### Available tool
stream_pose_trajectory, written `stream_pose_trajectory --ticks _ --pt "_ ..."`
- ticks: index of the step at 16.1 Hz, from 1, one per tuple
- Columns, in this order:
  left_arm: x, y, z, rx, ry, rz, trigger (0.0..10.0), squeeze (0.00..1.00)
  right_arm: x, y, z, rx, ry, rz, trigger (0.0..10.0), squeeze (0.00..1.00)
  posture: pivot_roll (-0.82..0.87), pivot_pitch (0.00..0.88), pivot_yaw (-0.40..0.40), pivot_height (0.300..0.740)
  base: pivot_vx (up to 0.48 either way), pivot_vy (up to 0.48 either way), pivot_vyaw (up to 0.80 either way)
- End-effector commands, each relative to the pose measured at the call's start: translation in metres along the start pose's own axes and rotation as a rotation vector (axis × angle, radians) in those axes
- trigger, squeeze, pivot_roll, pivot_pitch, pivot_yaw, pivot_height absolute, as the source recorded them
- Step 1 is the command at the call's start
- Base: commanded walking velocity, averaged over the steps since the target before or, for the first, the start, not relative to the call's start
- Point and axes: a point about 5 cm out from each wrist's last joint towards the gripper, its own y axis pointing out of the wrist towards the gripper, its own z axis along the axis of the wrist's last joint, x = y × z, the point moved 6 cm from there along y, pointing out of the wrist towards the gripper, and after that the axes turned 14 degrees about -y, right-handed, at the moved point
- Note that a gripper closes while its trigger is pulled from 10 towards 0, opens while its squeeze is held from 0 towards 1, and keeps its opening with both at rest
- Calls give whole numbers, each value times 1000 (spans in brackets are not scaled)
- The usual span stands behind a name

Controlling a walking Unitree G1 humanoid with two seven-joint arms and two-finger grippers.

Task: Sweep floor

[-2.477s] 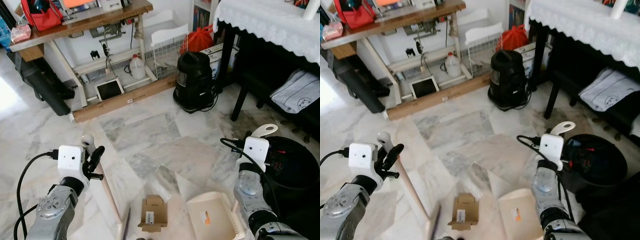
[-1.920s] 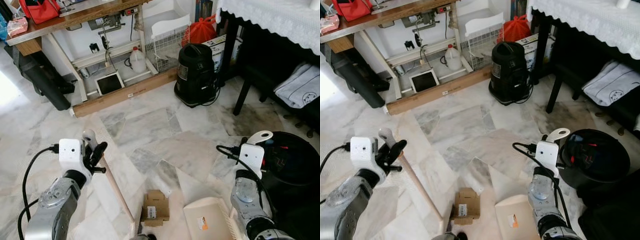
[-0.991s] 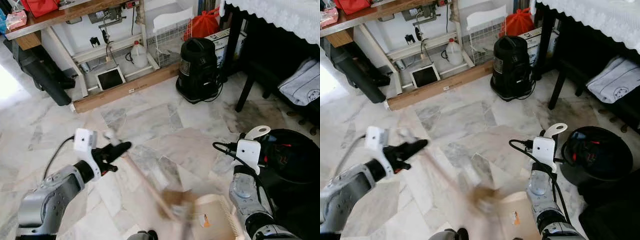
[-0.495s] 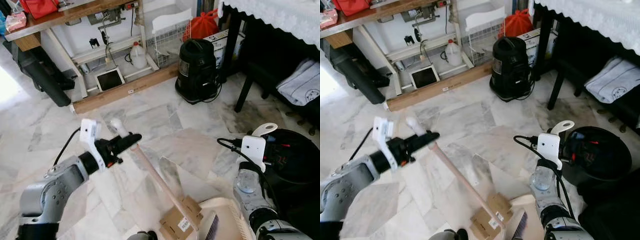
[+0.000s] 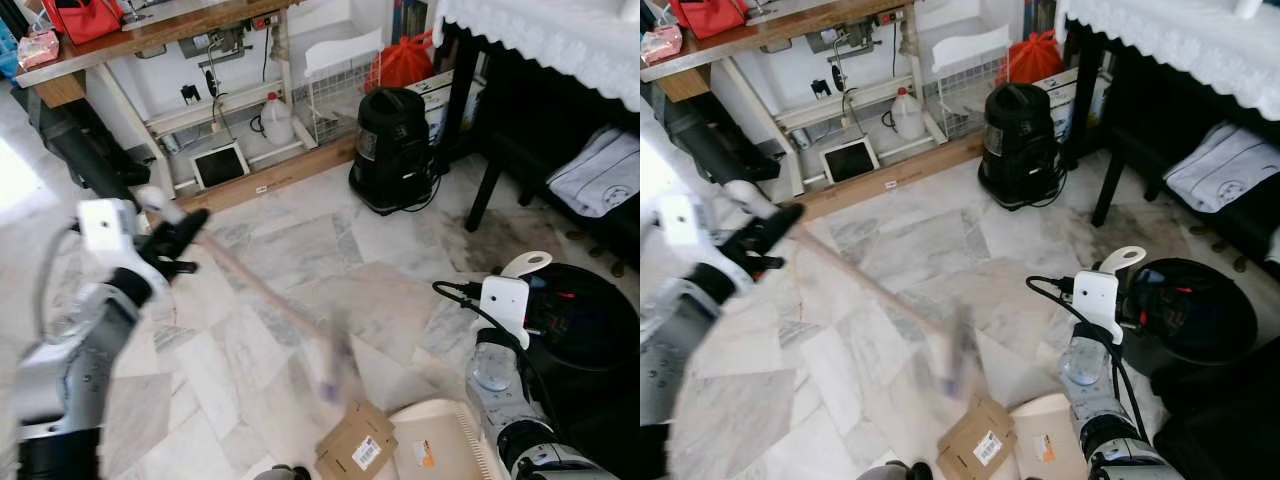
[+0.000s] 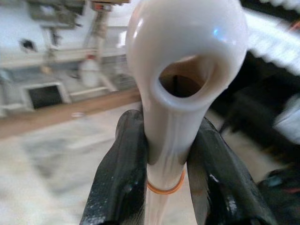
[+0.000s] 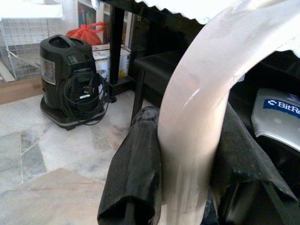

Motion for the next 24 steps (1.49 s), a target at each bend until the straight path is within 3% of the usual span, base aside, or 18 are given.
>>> stream_pose_trajectory --ticks 1,3,5,7,16,20,23,24 --pt "-2 -7 1 -29 116 7 10000 0 -7 -4 -5 -11 -20 36 10000 0 205 93 113 740 0 0 0" --pt "-6 -12 -2 -78 176 -14 10000 0 -7 -3 -3 -8 -19 35 10000 0 203 98 110 740 0 0 0" --pt "-15 -19 -13 -187 238 -33 10000 0 -6 -2 -3 -8 -17 37 10000 0 202 103 110 740 0 0 0" --pt "-15 -29 -43 -356 275 -93 10000 0 -7 -2 -3 -7 -14 41 10000 0 202 111 112 740 0 0 0" --pt "4 -18 -83 -424 134 -170 10000 0 -14 -9 -5 -1 3 87 10000 0 173 110 126 740 0 0 0" --pt "12 -19 -112 -563 110 -249 10000 0 -15 -9 -5 3 5 96 10000 0 158 90 135 740 0 0 0" --pt "17 -12 -112 -563 92 -267 10000 0 -17 -8 -2 12 30 115 10000 0 158 87 138 740 0 0 0" --pt "20 -9 -116 -563 75 -278 10000 0 -25 -10 -1 12 49 161 10000 0 151 96 140 740 0 0 0"
